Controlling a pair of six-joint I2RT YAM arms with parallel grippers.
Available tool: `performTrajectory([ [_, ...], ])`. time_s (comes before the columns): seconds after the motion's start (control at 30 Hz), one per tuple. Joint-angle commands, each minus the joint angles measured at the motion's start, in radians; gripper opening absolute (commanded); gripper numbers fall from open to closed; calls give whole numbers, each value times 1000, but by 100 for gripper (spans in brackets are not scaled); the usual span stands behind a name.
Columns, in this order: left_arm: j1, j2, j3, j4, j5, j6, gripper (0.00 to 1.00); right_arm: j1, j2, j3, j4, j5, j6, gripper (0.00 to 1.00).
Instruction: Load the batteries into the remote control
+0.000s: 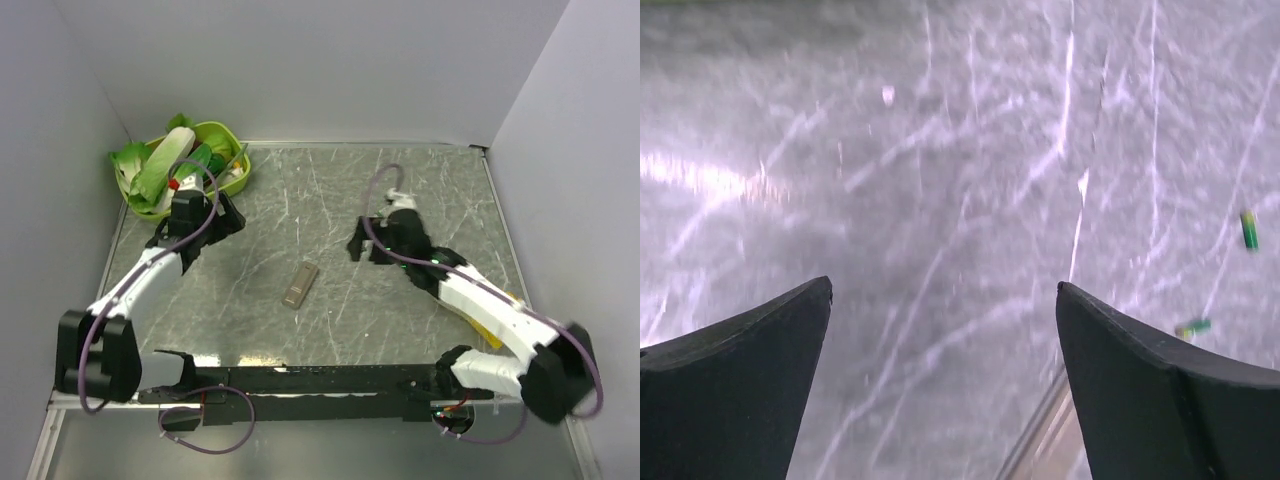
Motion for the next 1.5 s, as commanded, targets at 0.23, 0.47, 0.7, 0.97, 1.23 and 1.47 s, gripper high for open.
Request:
performTrajectory([
  [0.23,-44,-328,-165,-174,15,-34,97,370,496,325,-193,164,412,98],
  [0.47,-47,-412,-190,-251,-41,-19,97,470,771,563,-335,260,495,94],
  [0.7,-70,-438,-198,-261,-60,4,97,499,900,643,-458,327,487,86],
  [0.97,-101,-436,-198,-227,-28,33,97,505,845,512,-334,236,237,38],
  [1.23,-106,-445,-261,-103,239,70,97,464,560,162,5,83,-216,0],
  [1.47,-109,-432,-284,52,405,-71,97,447,384,17,221,20,-407,0],
])
